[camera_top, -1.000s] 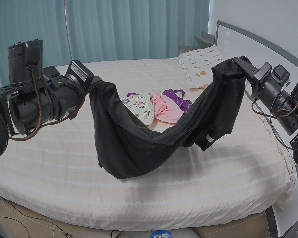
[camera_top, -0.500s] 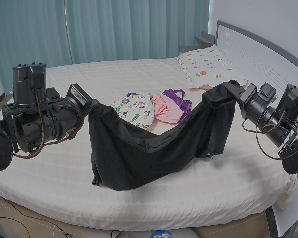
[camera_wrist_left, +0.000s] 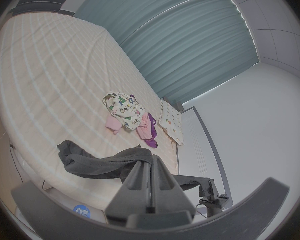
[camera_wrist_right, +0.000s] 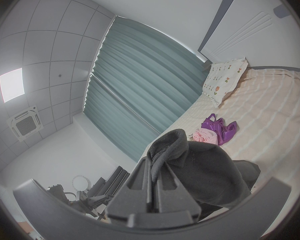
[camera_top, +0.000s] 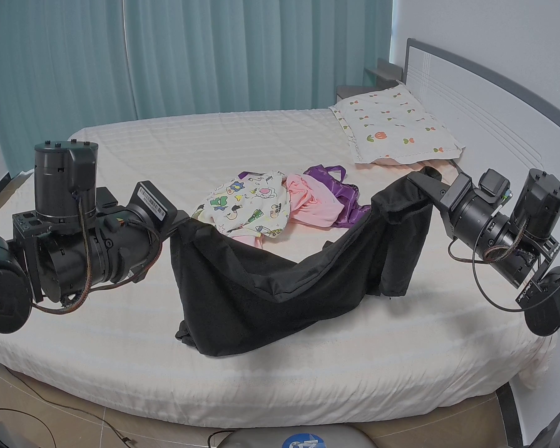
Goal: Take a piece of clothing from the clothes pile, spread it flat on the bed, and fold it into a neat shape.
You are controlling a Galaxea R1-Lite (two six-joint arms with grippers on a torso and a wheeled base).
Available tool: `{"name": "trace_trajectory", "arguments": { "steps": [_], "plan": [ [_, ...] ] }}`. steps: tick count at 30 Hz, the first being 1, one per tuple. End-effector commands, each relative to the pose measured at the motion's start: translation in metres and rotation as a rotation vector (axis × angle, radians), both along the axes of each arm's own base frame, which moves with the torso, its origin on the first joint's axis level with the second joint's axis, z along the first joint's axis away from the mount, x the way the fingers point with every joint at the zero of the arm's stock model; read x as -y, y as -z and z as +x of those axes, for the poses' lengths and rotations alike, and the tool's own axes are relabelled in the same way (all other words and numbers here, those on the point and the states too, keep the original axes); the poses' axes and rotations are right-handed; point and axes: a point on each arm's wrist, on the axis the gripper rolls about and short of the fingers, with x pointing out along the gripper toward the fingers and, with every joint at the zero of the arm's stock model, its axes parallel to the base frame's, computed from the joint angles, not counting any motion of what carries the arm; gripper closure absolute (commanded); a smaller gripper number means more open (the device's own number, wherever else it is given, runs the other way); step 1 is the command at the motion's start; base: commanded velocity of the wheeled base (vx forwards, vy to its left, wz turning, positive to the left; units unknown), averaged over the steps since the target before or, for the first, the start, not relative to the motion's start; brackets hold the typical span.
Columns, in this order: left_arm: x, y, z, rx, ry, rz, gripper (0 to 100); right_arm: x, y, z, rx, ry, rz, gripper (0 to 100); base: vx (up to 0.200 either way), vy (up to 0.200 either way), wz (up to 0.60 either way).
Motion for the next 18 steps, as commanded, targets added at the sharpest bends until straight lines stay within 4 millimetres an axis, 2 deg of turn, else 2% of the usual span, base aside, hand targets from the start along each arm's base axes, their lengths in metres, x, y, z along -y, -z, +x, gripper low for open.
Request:
{"name": "trace_trajectory", "arguments": {
  "steps": [1,16,18],
  "plan": [
    [-0.0002,0.0022,-0.0008,-0.007,-0.001,0.004,100,-0.0006,0.0017,0.0009,-0.005,-0.001,-0.003,100,0.000,0.000,0.00],
    [-0.0033,0.0026,0.0013,-0.015,-0.023,-0.014,100,-0.0038,0.0027,0.0010,-0.015,0.036,-0.005,100,0.000,0.000,0.00],
    [-0.0061,0.0022,0.0028,-0.014,-0.034,-0.017,100,-0.0046,0.0023,0.0008,-0.014,0.040,-0.003,100,0.000,0.200,0.00]
  ]
}}
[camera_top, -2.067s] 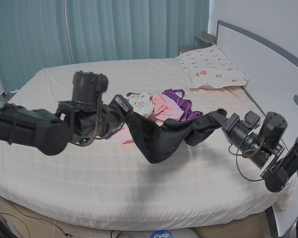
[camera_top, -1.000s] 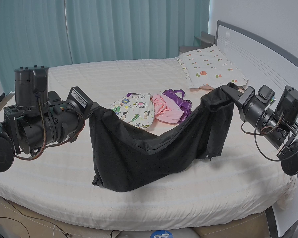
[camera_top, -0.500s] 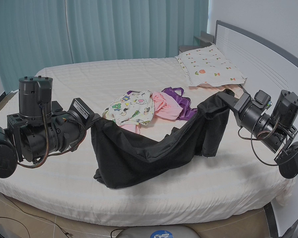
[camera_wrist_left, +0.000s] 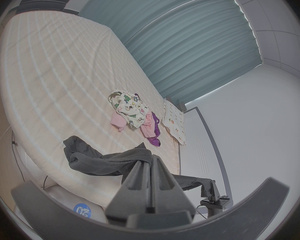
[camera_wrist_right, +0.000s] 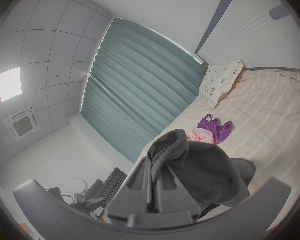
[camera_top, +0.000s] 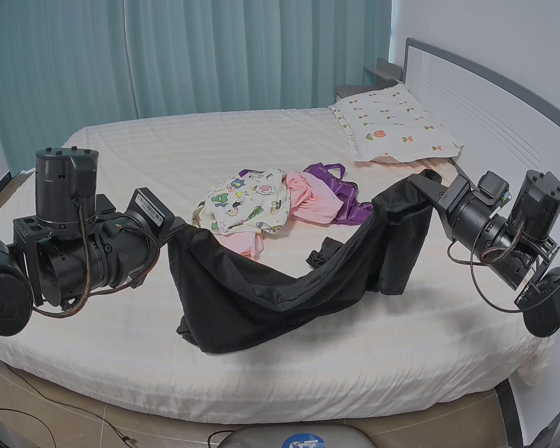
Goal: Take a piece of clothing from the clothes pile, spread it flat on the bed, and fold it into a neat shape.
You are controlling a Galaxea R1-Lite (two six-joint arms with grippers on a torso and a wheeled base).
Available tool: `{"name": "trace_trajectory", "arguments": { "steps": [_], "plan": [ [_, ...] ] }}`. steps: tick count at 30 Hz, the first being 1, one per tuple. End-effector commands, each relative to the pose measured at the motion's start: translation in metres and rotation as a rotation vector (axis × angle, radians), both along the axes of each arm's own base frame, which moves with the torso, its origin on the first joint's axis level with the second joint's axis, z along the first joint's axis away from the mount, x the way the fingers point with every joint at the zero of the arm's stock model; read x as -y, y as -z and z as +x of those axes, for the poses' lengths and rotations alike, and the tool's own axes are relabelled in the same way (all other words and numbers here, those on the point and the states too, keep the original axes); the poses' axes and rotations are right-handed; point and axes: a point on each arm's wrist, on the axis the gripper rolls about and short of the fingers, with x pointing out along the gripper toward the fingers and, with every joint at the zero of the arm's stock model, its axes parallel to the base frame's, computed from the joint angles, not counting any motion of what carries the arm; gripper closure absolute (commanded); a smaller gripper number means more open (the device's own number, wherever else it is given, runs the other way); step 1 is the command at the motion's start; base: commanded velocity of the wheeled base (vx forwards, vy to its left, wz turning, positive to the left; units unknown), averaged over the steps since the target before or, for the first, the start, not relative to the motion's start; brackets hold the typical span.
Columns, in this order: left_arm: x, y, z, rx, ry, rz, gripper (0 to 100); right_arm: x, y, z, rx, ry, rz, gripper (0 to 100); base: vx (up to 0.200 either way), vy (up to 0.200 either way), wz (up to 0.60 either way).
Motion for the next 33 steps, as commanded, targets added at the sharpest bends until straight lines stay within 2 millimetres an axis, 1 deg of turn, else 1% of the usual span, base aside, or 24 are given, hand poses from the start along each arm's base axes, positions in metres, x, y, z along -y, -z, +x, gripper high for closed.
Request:
{"name": "trace_trajectory", "arguments": {
  "steps": [1,9,16,27,33],
  "plan": [
    [-0.004,-0.001,0.003,0.003,-0.018,-0.005,100,-0.002,0.000,0.000,0.001,0.001,0.001,100,0.000,0.200,0.00],
    [-0.011,-0.002,0.005,0.005,-0.047,-0.005,100,-0.004,-0.004,0.004,0.014,0.054,0.008,100,0.000,0.200,0.00],
    [-0.020,-0.010,0.003,0.032,-0.068,-0.020,100,-0.006,-0.007,0.004,0.028,0.058,0.008,100,0.000,0.200,0.00],
    [-0.030,-0.013,0.000,0.043,-0.099,-0.025,100,-0.011,-0.010,0.004,0.039,0.043,0.009,100,0.000,0.200,0.00],
    [-0.031,-0.014,0.000,0.046,-0.105,-0.026,100,-0.015,-0.011,0.006,0.046,0.047,-0.018,100,0.000,0.200,0.00]
  ]
}}
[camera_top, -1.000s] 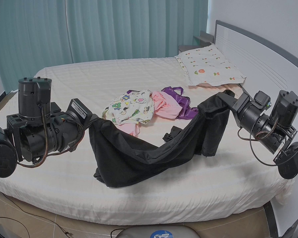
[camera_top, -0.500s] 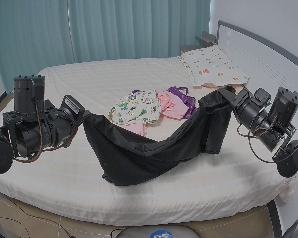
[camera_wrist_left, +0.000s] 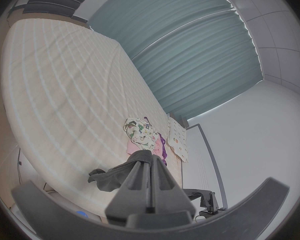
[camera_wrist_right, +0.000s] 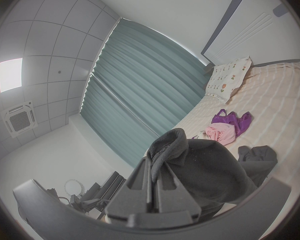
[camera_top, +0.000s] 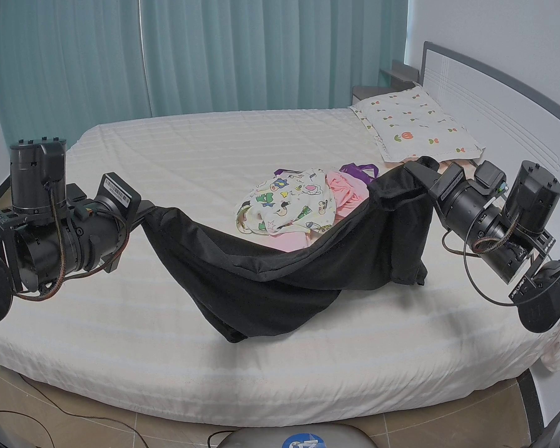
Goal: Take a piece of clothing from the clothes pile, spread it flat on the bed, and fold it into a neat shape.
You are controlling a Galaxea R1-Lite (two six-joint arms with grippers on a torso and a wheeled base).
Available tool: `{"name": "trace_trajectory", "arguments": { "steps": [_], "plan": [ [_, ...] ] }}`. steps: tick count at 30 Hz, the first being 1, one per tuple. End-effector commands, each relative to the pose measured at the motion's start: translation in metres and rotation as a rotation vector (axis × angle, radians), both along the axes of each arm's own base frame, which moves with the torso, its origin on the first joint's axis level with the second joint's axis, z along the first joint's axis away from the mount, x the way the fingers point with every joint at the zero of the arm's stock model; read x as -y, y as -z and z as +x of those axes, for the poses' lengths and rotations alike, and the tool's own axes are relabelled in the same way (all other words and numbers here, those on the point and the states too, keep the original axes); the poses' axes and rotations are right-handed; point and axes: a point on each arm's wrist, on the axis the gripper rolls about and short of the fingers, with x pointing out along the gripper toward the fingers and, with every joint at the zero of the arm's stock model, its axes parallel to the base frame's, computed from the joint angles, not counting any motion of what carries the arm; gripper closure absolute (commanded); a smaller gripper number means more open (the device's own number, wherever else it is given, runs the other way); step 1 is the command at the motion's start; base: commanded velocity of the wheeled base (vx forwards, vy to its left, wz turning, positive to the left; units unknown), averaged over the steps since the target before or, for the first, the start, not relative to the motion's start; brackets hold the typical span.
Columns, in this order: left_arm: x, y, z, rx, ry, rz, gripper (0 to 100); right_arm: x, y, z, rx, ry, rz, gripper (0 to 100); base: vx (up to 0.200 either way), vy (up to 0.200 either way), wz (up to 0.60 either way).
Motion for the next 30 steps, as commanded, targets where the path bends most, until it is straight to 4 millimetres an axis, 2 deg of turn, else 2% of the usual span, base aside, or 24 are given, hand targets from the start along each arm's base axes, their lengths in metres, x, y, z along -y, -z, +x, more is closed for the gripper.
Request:
{"name": "trace_trajectory", "arguments": {
  "steps": [1,15,30],
  "plan": [
    [-0.001,-0.002,-0.001,0.007,-0.005,-0.003,100,-0.003,-0.001,0.002,0.004,0.004,-0.010,100,0.000,0.200,0.00],
    [-0.013,-0.014,-0.008,0.049,-0.034,-0.018,100,-0.011,-0.012,-0.001,0.036,0.036,-0.027,100,0.000,0.200,0.00],
    [-0.017,-0.021,-0.014,0.078,-0.041,-0.028,100,-0.013,-0.014,-0.001,0.042,0.027,-0.024,100,0.000,0.200,0.00]
  ]
}}
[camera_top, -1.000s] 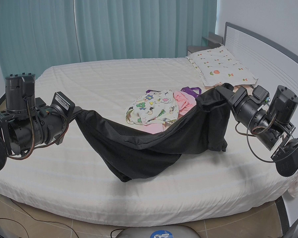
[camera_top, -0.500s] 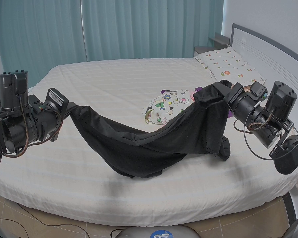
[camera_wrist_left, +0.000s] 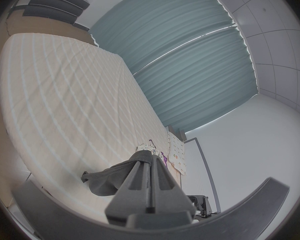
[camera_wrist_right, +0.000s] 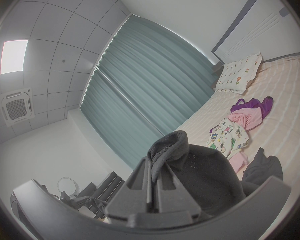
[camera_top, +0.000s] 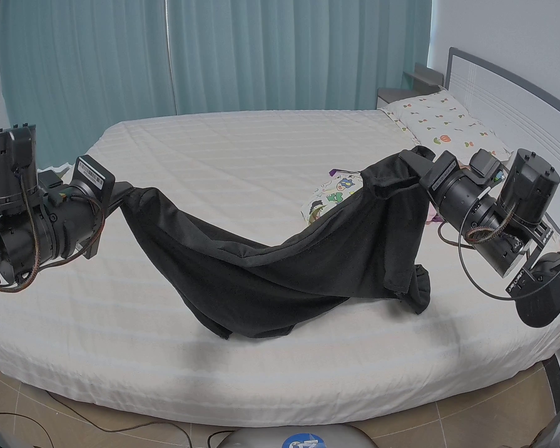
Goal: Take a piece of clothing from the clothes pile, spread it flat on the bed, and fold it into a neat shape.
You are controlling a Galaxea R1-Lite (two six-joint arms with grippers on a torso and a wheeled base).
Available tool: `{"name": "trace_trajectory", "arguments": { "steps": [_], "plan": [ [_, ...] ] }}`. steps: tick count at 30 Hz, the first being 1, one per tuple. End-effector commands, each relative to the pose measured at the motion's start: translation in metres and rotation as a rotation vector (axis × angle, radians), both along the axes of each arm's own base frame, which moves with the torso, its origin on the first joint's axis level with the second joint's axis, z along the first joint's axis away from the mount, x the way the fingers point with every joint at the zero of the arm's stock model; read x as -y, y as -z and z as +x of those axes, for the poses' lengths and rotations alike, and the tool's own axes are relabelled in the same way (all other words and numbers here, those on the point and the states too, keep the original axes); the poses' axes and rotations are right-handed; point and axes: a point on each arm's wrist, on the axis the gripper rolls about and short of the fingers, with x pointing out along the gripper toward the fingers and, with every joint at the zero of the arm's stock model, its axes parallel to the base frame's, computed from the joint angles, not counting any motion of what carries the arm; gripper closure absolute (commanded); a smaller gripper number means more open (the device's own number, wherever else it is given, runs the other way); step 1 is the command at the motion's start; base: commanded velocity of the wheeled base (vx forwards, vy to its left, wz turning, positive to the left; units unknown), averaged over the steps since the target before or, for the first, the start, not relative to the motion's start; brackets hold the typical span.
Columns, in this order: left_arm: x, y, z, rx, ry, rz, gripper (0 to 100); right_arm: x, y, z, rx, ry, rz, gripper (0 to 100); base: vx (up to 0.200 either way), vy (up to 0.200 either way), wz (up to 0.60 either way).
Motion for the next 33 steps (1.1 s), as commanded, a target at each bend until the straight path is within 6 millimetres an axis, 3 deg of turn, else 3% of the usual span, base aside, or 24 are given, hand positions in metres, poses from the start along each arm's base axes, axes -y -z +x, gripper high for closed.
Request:
{"name": "trace_trajectory", "arguments": {
  "steps": [1,19,33],
  "plan": [
    [-0.001,0.000,-0.002,0.002,-0.002,-0.001,100,-0.002,-0.001,-0.002,0.003,-0.009,0.001,100,0.000,0.200,0.00],
    [-0.002,0.000,-0.005,0.002,-0.003,-0.001,100,0.002,0.004,0.002,-0.010,-0.001,-0.003,100,0.000,0.200,0.00],
    [-0.002,0.010,-0.004,-0.031,0.001,0.011,100,0.009,0.017,-0.003,-0.055,0.011,-0.021,100,0.000,0.000,0.00]
  ]
}}
